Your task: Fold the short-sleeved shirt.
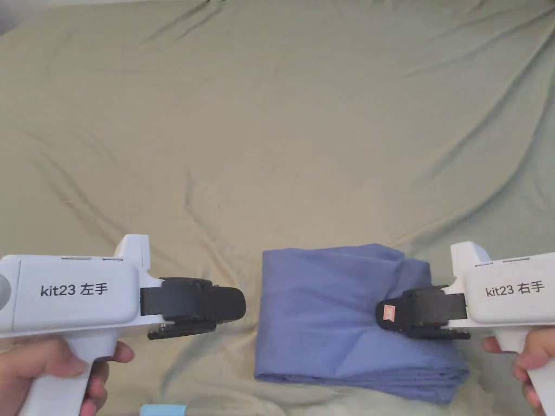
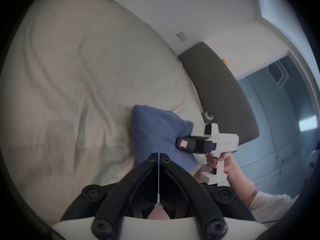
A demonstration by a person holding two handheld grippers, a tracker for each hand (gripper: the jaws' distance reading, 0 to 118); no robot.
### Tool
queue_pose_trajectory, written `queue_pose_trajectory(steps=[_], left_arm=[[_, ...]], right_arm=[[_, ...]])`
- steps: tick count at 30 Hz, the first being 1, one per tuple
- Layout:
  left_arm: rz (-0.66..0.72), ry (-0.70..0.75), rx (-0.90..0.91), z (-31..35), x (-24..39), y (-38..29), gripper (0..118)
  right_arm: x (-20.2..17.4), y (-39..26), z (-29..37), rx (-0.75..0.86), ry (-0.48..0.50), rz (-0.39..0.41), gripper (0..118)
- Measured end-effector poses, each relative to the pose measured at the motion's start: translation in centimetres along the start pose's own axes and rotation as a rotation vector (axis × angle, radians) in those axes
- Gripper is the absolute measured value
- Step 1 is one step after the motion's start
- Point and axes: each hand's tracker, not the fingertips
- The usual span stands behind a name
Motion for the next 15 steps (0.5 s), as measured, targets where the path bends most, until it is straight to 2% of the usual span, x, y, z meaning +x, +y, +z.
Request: queue_pose_trajectory(steps=[1, 2, 3, 6, 7, 9, 11, 14, 15], left_arm=[[0.045, -0.033, -0.004, -0.6, -1.0, 0.3, 29], [0.086, -0.069, -0.017, -1.6, -1.8, 0.8, 35], [0.102, -0.088, -0.029, -2.4, -2.2, 1.1, 41], [0.083, -0.13, -0.061, -5.4, -2.4, 1.9, 96], [0.086, -0.164, -0.098, -6.6, -2.4, 2.1, 100], [0.099, -0.18, -0.157, -9.0, -2.1, 2.3, 100], [0.075, -0.266, -0.181, -10.7, -1.3, 2.4, 99], [-0.061, -0.187, -0.216, -11.9, 0.8, 2.6, 97], [-0.103, -0.164, -0.224, -11.8, 1.3, 2.7, 86]], right_arm=[[1.4, -0.1, 0.4, 0.04, 0.191, -0.139, 0], [2.4, -0.1, 0.7, 0.034, 0.212, -0.275, 0], [2.0, -0.3, 1.2, 0.068, 0.158, -0.208, 0], [1.0, 0.2, 1.3, 0.039, 0.119, -0.112, 0], [0.3, 0.1, 1.3, 0.033, 0.106, -0.093, 0], [0.2, 0.1, 1.3, 0.033, 0.108, -0.097, 0], [0.3, -0.2, 1.3, 0.038, 0.115, -0.105, 0], [0.2, -0.3, 1.4, 0.042, 0.12, -0.113, 0], [0.2, -0.4, 1.4, 0.044, 0.118, -0.108, 0]])
